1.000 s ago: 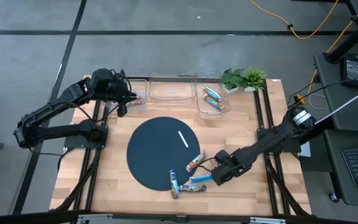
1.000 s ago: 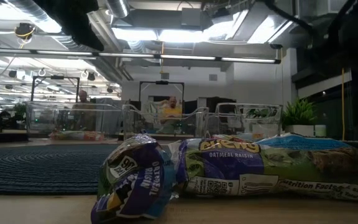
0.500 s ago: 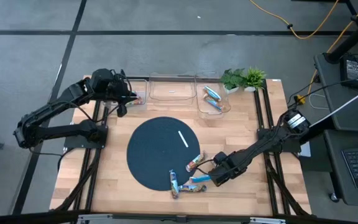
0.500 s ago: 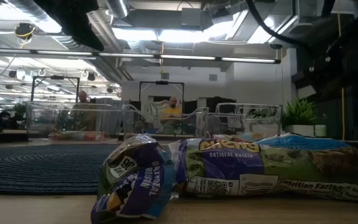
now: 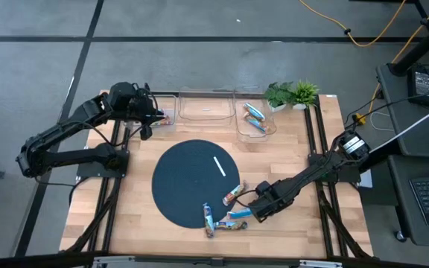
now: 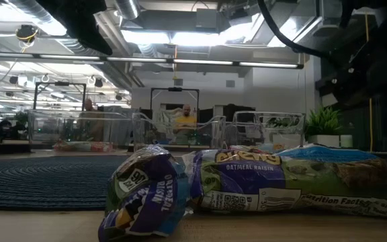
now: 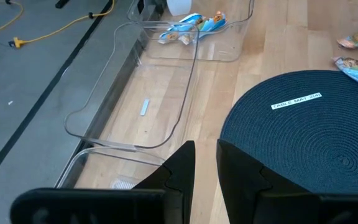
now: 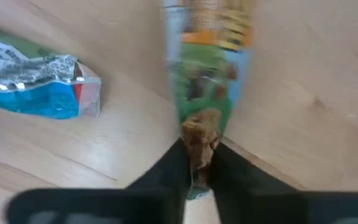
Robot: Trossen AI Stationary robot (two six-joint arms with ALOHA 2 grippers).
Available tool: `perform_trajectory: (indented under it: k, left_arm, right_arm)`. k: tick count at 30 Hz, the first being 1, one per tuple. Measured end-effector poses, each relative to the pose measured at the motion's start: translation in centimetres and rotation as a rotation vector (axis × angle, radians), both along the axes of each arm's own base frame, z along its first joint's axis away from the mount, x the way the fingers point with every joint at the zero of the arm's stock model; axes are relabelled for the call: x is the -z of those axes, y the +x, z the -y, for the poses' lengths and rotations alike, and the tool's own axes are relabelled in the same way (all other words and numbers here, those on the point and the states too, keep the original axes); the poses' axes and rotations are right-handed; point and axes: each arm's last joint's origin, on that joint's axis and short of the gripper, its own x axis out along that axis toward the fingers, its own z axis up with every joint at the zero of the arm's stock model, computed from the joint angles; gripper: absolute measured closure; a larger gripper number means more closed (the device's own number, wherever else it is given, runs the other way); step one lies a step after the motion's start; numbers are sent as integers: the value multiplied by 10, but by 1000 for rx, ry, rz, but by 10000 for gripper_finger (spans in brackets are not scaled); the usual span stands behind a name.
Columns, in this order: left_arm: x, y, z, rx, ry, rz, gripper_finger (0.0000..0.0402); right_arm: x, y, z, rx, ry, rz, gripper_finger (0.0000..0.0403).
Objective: Pick and place Granola Bars by type
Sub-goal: Put the yellow chewy bar into the top right transparent bin
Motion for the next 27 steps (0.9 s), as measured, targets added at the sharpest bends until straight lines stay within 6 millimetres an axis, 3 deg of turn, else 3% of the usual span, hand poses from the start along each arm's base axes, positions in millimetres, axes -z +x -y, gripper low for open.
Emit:
perform_trajectory:
  k: [3, 8, 13, 19, 27]
  left_arm:
    - [0, 0, 0, 0, 0, 0, 341]
    - [0, 0, 0, 0, 0, 0, 341]
    - [0, 0, 0, 6, 7, -3, 341]
    - [0, 0, 0, 6, 8, -3, 341]
    - [0, 0, 0, 4, 6, -2, 341]
  right_arm:
    - [-1, -1, -1, -43, 39, -14, 382]
    - [-10, -9, 1, -107, 100, -78, 368]
    - [-45, -16, 10, -121, 95, 77, 375]
    - [-95, -27, 38, -20, 1, 325, 386]
    - [-133, -39, 76, 117, -155, 553, 388]
